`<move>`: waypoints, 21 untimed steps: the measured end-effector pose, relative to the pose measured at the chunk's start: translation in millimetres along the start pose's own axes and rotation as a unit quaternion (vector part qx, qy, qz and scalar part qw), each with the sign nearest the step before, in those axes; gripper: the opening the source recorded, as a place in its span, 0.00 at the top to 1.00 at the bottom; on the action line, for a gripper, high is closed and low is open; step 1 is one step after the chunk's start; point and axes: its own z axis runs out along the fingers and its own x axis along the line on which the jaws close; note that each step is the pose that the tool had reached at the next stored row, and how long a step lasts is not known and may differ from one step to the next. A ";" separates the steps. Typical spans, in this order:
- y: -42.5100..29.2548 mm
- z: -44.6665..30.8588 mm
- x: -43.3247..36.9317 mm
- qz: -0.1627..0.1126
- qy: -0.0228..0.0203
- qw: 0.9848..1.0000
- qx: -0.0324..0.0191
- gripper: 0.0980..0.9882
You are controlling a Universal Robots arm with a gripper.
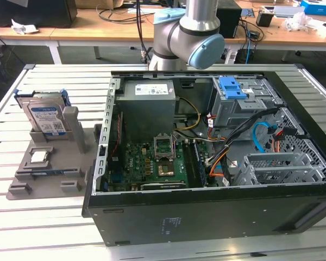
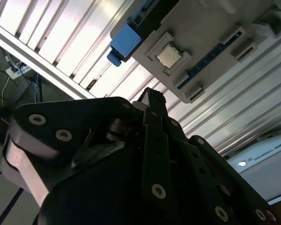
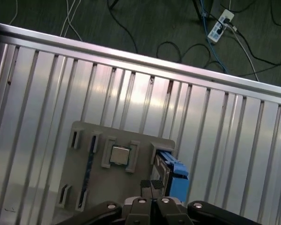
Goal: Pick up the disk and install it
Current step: 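Pick up the disk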
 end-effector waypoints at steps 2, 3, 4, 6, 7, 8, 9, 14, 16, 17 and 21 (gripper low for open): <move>0.0 0.0 0.0 -0.011 0.000 1.000 0.000 0.99; 0.0 0.0 0.0 -0.016 0.001 1.000 0.000 0.99; 0.0 0.0 0.0 -0.024 0.001 1.000 -0.001 0.99; 0.0 0.0 0.0 -0.026 0.001 1.000 -0.001 0.99; 0.0 0.0 0.0 -0.027 0.001 1.000 -0.001 0.99; 0.0 0.0 0.0 -0.027 0.001 1.000 -0.001 0.99; 0.0 0.0 0.0 -0.027 0.001 1.000 -0.001 0.99; 0.0 0.0 0.0 -0.024 0.001 1.000 -0.001 0.99; 0.0 0.0 -0.1 -0.017 0.001 1.000 0.000 0.99; 0.0 0.0 -0.1 -0.009 0.001 1.000 0.000 0.99; 0.0 0.0 0.0 0.034 -0.001 0.999 0.001 0.99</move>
